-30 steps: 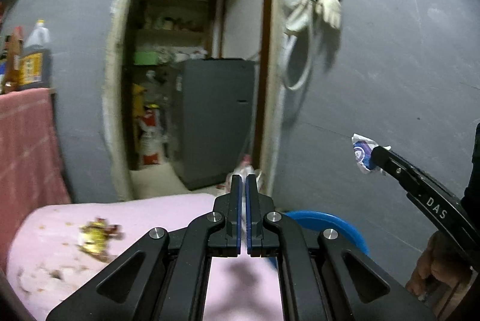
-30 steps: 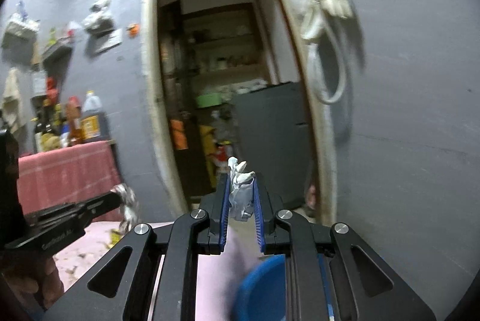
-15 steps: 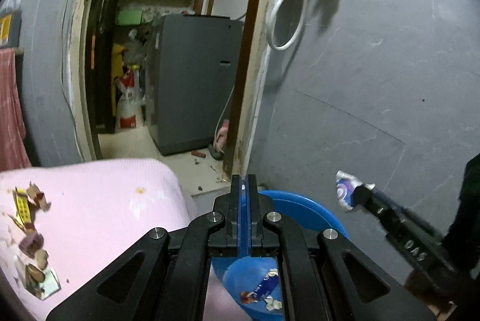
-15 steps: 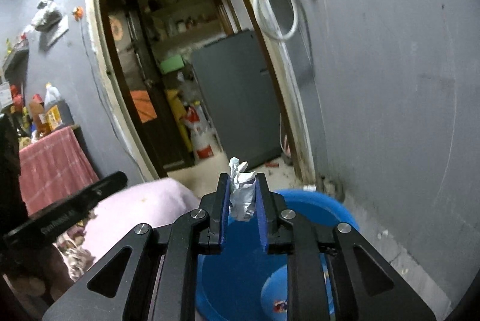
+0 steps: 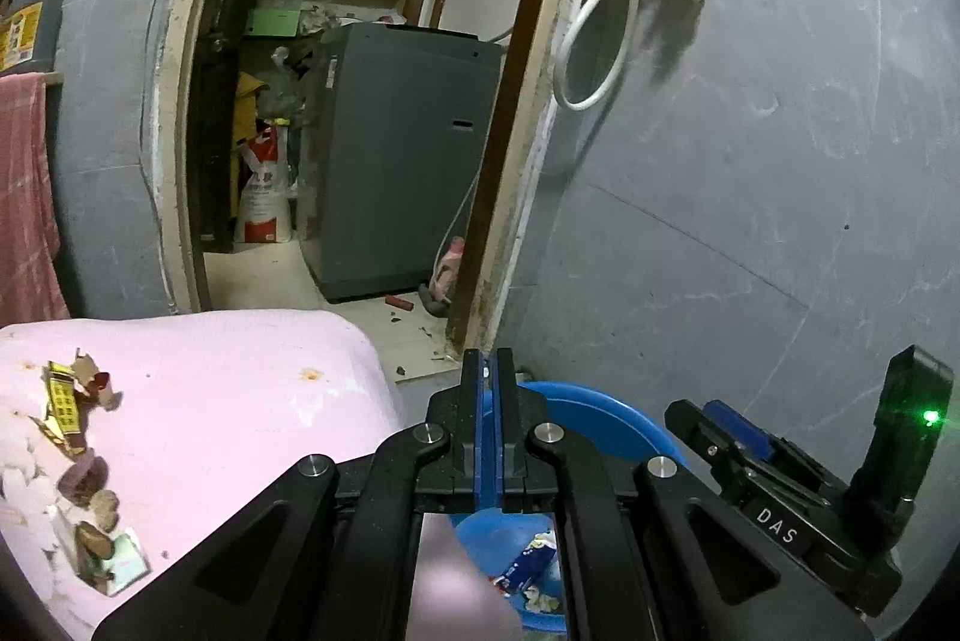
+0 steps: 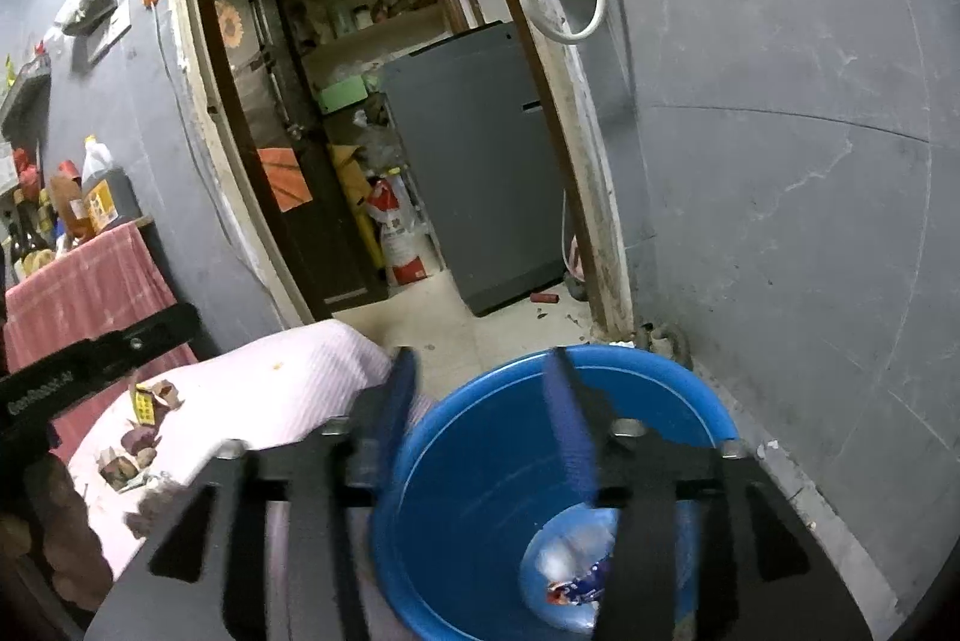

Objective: Collect trash
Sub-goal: 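Grasp the white-and-red wrapper on the table with the left tool, then open the left tool over the blue bucket to drop the wrapper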

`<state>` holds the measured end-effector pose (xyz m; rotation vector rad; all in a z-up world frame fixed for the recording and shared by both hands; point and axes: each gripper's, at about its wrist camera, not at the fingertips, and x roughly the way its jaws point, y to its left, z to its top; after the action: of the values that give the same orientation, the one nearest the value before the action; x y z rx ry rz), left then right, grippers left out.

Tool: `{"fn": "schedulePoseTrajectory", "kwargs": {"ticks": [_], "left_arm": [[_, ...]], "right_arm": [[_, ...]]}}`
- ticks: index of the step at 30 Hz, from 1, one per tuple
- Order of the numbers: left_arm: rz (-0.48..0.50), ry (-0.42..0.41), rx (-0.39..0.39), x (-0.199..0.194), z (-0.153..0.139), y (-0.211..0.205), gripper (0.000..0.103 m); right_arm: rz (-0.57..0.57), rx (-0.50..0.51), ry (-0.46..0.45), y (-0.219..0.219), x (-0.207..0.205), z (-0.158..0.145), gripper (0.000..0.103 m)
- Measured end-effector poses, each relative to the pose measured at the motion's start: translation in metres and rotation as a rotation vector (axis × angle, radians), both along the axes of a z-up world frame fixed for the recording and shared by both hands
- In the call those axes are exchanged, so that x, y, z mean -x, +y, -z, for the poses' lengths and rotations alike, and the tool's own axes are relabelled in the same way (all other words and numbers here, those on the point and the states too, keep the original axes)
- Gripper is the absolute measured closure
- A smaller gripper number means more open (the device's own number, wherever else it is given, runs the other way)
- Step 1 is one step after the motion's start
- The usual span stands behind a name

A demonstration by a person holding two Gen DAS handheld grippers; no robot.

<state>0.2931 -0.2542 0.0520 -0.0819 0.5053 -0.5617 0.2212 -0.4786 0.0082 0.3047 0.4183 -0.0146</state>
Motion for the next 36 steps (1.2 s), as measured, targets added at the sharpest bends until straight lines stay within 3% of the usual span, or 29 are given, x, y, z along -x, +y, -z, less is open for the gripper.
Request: {"fn": "schedulePoseTrajectory", "kwargs": {"ticks": [4, 8, 9, 15, 19, 22, 23, 24, 27, 32, 36], "left_arm": [[-0.018, 0.008, -0.004, 0.010, -0.006, 0.020, 0.096], [-0.045, 0.008, -0.016, 0.028, -0.004, 0.049, 0.059], [-0.054, 0.002, -0.019, 0.034, -0.002, 0.059, 0.057], [-0.049, 0.101, -0.077, 0.041, 0.025, 0.081, 0.057], [-0.030, 0.230, -0.081, 0.026, 0.045, 0.076, 0.057], [-0.014, 0.280, -0.097, 0.016, 0.053, 0.069, 0.058], [-0.010, 0.285, -0.090, 0.014, 0.054, 0.067, 0.067], [-0.003, 0.289, -0.074, 0.012, 0.054, 0.065, 0.083], [0.003, 0.286, -0.078, 0.008, 0.054, 0.058, 0.093], [0.021, 0.247, -0.062, 0.005, 0.048, 0.039, 0.097], [0.050, 0.208, 0.005, -0.006, 0.033, 0.010, 0.096]], "right_arm": [[-0.001, -0.004, -0.019, 0.001, 0.000, -0.004, 0.043], [-0.005, -0.006, -0.040, 0.005, 0.001, -0.007, 0.032], [-0.008, -0.005, -0.045, 0.006, 0.002, -0.008, 0.032], [-0.018, -0.004, -0.052, 0.012, 0.001, -0.010, 0.025], [-0.009, 0.008, -0.060, 0.012, 0.003, -0.011, 0.020], [0.004, 0.009, -0.074, 0.009, 0.005, -0.011, 0.016], [0.012, 0.008, -0.082, 0.007, 0.006, -0.011, 0.016], [0.019, 0.007, -0.089, 0.006, 0.009, -0.011, 0.016], [0.028, 0.002, -0.100, 0.001, 0.011, -0.012, 0.015], [0.051, -0.006, -0.108, -0.006, 0.015, -0.013, 0.015], [0.109, 0.006, -0.140, -0.013, 0.022, -0.018, 0.015]]}}
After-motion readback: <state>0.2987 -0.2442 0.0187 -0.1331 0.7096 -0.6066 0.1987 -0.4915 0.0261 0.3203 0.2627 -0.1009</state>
